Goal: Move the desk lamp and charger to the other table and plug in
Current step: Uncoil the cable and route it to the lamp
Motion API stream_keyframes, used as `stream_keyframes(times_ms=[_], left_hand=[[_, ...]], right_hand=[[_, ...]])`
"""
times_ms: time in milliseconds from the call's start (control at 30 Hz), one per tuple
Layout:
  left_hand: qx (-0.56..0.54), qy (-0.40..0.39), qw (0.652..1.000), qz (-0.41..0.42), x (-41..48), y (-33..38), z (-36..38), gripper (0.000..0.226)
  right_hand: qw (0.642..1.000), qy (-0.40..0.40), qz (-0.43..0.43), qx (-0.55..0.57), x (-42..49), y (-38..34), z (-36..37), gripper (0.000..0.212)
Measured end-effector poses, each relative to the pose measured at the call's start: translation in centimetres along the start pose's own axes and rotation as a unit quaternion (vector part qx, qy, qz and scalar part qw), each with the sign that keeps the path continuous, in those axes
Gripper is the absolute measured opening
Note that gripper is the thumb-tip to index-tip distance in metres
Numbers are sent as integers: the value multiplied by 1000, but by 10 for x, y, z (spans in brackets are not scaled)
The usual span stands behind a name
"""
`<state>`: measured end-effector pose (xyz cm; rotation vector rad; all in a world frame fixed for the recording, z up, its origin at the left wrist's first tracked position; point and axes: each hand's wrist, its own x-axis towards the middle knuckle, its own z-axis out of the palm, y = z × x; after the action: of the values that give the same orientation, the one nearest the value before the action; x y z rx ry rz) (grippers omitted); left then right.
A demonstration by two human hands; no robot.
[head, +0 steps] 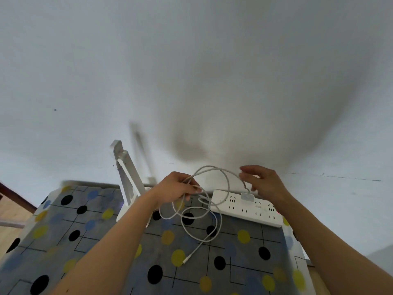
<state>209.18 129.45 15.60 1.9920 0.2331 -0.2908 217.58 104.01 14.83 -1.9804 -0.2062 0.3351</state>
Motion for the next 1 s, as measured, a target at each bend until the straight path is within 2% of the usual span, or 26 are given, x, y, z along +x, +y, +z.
stream_keyframes(times_ms=[167, 233, 300, 367, 400, 467, 500, 633, 700, 767, 867, 1000], left_hand=[[59, -20, 998, 27, 6, 32, 1, 13], [49, -23, 998, 27, 6, 43, -2, 19], [49, -44, 997, 32, 6, 54, -5, 20], [83, -56, 994, 41, 7, 62, -6, 24], [102, -50, 993, 45, 8, 66, -6, 24], [117, -18, 991, 56, 10, 69, -6, 15], [118, 7, 991, 65, 10, 68, -6, 11], [169, 93, 979, 72, 11, 61, -6, 13], [220, 109, 968, 49, 11, 58, -5, 11], [227, 101, 968, 32, 12, 54, -6, 7], [128, 81, 988, 33, 11, 52, -13, 7], [19, 161, 986, 28, 12, 47, -28, 8]], right_hand=[[991, -115, -64, 4, 4, -38, 4, 37], [981, -147, -88, -96, 7, -51, 3, 61], [946, -132, -120, -271, 10, -59, 3, 79], [912, -110, -137, -371, 14, -66, 7, 71], [913, -101, -131, -374, 15, -68, 7, 55], [927, -74, -111, -350, 16, -71, 7, 17], [935, -58, -106, -334, 16, -71, 6, 13], [969, 2, -94, -228, 16, -66, 1, 24], [978, 29, -91, -188, 15, -62, -1, 25], [981, 54, -86, -163, 14, -59, -3, 24], [987, 89, -69, -114, 12, -57, -10, 22], [991, 128, -26, -42, 12, -49, -24, 21]])
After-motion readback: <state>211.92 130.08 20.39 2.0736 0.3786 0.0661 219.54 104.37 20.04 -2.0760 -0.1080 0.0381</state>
